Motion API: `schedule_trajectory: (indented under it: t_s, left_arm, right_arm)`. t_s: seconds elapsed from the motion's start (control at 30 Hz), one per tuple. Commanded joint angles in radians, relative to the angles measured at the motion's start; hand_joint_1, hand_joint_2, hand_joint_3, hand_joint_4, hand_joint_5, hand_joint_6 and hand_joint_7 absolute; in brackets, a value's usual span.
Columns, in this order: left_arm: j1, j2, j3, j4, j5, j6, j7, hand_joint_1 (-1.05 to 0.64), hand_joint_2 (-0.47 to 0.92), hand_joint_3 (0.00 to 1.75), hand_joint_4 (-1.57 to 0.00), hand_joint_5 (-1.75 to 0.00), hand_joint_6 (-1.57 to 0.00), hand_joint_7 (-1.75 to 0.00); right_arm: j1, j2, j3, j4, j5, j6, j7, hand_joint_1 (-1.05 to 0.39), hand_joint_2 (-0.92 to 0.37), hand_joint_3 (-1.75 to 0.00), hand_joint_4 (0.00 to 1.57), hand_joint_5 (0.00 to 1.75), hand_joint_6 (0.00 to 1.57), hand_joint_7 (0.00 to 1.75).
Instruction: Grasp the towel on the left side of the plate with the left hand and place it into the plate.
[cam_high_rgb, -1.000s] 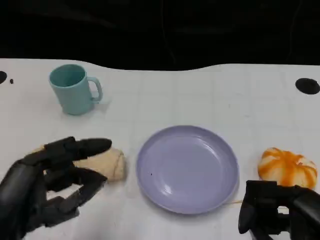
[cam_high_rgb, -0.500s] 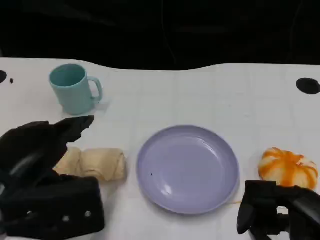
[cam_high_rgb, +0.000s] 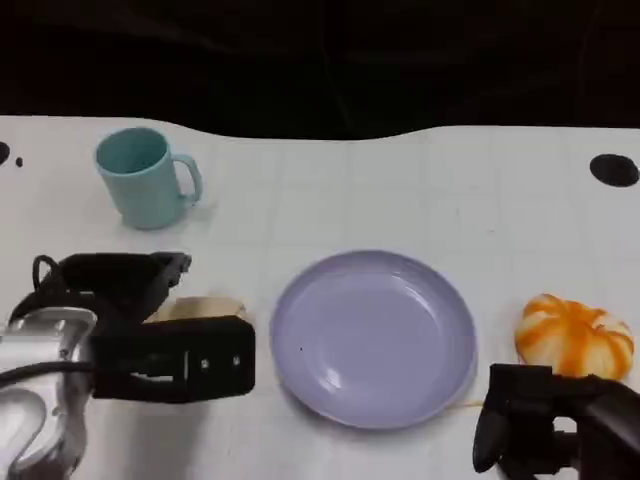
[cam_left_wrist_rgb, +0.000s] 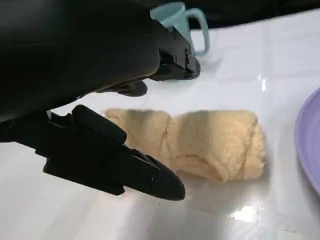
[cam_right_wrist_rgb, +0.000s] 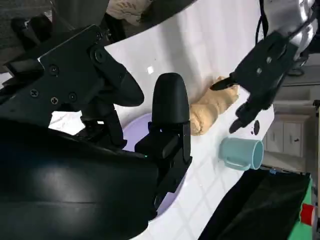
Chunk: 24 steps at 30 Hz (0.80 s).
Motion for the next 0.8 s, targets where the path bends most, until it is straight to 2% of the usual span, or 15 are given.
schedule_trajectory:
  t_s: [0.03, 0.2, 0.3, 0.33, 0.4, 0.43, 0.47, 0.5, 0.53, 0.6, 0.67, 0.73, 0.8]
  left_arm:
    - [-0.050, -0.044, -0.025, 0.177, -0.001, -0.032, 0.059, -0.61, 0.90, 0.00, -0.34, -0.11, -0.27, -0.02]
    - [-0.076, -0.075, -0.033, 0.371, -0.031, -0.112, 0.143, -0.55, 0.92, 0.03, -0.39, -0.09, -0.32, -0.02]
    - [-0.062, -0.082, -0.025, 0.432, -0.051, -0.169, 0.233, -0.44, 0.92, 0.11, -0.62, -0.17, -0.52, -0.07]
    - [-0.056, -0.083, -0.020, 0.447, -0.059, -0.193, 0.273, -0.37, 0.92, 0.16, -0.77, -0.26, -0.69, -0.11]
    - [-0.035, -0.079, -0.004, 0.474, -0.069, -0.271, 0.403, -0.33, 0.92, 0.20, -0.92, -0.40, -0.91, -0.14]
    - [-0.029, -0.077, -0.001, 0.483, -0.068, -0.297, 0.454, -0.34, 0.92, 0.23, -0.87, -0.85, -1.02, -0.22]
    - [-0.022, -0.074, 0.004, 0.484, -0.069, -0.325, 0.505, -0.35, 0.92, 0.26, -0.76, -1.30, -0.96, -0.52]
    - [-0.018, -0.072, 0.009, 0.484, -0.070, -0.343, 0.540, -0.35, 0.92, 0.28, -0.72, -1.52, -0.88, -0.68]
    - [-0.011, -0.069, 0.020, 0.466, -0.075, -0.358, 0.574, -0.34, 0.92, 0.29, -0.71, -1.63, -0.84, -0.79]
    - [-0.001, -0.068, 0.044, 0.438, -0.082, -0.379, 0.630, -0.30, 0.92, 0.22, -0.76, -1.72, -0.76, -1.05]
    - [0.002, -0.071, 0.071, 0.415, -0.099, -0.395, 0.664, -0.27, 0.92, 0.22, -0.81, -1.74, -0.61, -1.48]
    - [0.003, -0.073, 0.100, 0.387, -0.117, -0.422, 0.698, -0.25, 0.91, 0.25, -0.84, -1.74, -0.58, -1.68]
    - [0.004, -0.076, 0.119, 0.344, -0.127, -0.423, 0.701, -0.24, 0.75, 0.61, -0.88, -1.75, -0.58, -1.73]
  right_arm:
    - [0.009, -0.007, -0.002, -0.021, 0.006, 0.000, -0.002, -0.09, -0.50, -1.24, 0.73, 1.74, 0.65, 1.49]
    - [0.013, -0.010, 0.000, -0.031, 0.003, 0.005, -0.004, -0.10, -0.50, -1.23, 0.74, 1.73, 0.65, 1.49]
    - [0.013, -0.009, -0.001, -0.039, 0.005, 0.016, -0.008, -0.10, -0.50, -1.24, 0.74, 1.73, 0.66, 1.49]
    - [0.013, -0.009, -0.001, -0.039, 0.005, 0.015, -0.007, -0.10, -0.50, -1.24, 0.74, 1.73, 0.66, 1.49]
    - [0.012, -0.009, -0.002, -0.037, 0.005, 0.011, -0.005, -0.10, -0.50, -1.24, 0.74, 1.72, 0.66, 1.49]
    - [0.011, -0.009, -0.003, -0.035, 0.006, 0.009, -0.004, -0.10, -0.50, -1.24, 0.75, 1.72, 0.66, 1.49]
    - [0.010, -0.008, -0.003, -0.032, 0.008, 0.006, -0.002, -0.10, -0.50, -1.25, 0.75, 1.73, 0.66, 1.49]
    - [0.010, -0.007, -0.003, -0.030, 0.009, 0.005, -0.002, -0.10, -0.50, -1.25, 0.75, 1.73, 0.66, 1.49]
    - [0.009, -0.009, -0.002, -0.030, 0.003, 0.002, -0.003, -0.11, -0.50, -1.25, 0.75, 1.72, 0.66, 1.49]
    - [0.007, -0.011, 0.000, -0.028, -0.002, 0.001, -0.003, -0.11, -0.49, -1.25, 0.75, 1.72, 0.66, 1.48]
    - [0.005, -0.007, 0.002, -0.028, 0.000, 0.008, -0.006, -0.11, -0.49, -1.25, 0.75, 1.71, 0.67, 1.48]
    - [0.004, -0.006, 0.007, -0.025, -0.001, 0.007, -0.007, -0.10, -0.49, -1.25, 0.75, 1.72, 0.67, 1.48]
    - [0.002, -0.007, 0.011, -0.024, -0.004, 0.009, -0.007, -0.10, -0.49, -1.25, 0.75, 1.72, 0.67, 1.48]
